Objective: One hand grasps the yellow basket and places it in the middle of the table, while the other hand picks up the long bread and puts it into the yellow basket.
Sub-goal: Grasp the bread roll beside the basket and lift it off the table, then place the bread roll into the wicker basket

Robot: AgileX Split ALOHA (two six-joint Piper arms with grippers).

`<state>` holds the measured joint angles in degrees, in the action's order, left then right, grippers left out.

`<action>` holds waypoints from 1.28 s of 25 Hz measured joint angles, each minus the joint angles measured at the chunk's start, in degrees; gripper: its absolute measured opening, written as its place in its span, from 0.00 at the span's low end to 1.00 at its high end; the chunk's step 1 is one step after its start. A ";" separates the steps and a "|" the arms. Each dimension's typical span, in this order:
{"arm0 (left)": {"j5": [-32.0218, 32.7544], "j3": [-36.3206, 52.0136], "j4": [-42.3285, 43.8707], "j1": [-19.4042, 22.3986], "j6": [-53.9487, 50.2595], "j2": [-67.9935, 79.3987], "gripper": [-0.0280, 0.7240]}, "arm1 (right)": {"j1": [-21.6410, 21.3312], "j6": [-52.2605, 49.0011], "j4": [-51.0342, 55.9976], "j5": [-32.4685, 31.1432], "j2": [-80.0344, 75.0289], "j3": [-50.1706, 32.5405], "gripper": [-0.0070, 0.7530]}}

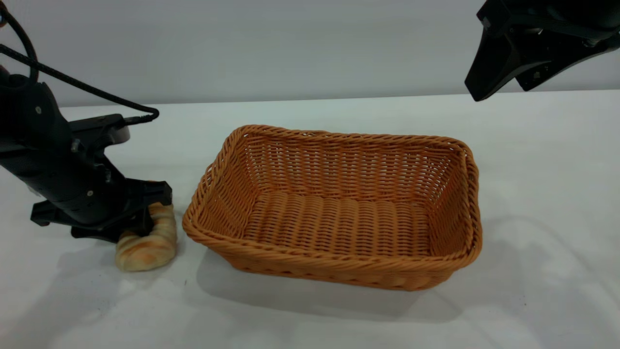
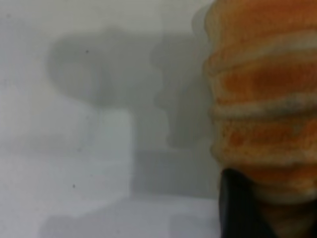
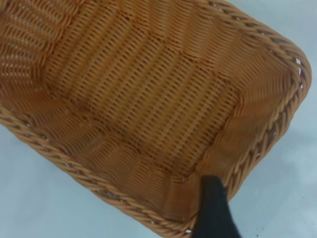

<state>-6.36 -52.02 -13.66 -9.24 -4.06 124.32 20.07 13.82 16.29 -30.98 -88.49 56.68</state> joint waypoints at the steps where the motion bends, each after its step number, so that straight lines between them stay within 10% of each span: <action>1: 0.00 -0.06 0.00 0.00 0.12 0.00 0.41 | 0.00 0.08 0.00 0.00 0.00 0.00 0.77; 5: 0.01 -0.19 0.00 0.00 4.06 -0.18 0.15 | 0.00 0.12 0.06 -0.05 0.00 0.00 0.77; 20: 4.03 -0.14 -1.06 -0.49 7.28 -21.15 0.15 | 0.00 0.44 0.06 -0.33 0.00 0.00 0.77; 32: -0.79 0.10 -1.33 -19.64 6.14 -22.47 0.14 | 0.00 0.55 1.09 -1.78 0.77 0.00 0.77</action>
<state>-7.15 -51.93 -14.99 -28.87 2.08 101.85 20.07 14.37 17.38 -32.76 -87.72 56.68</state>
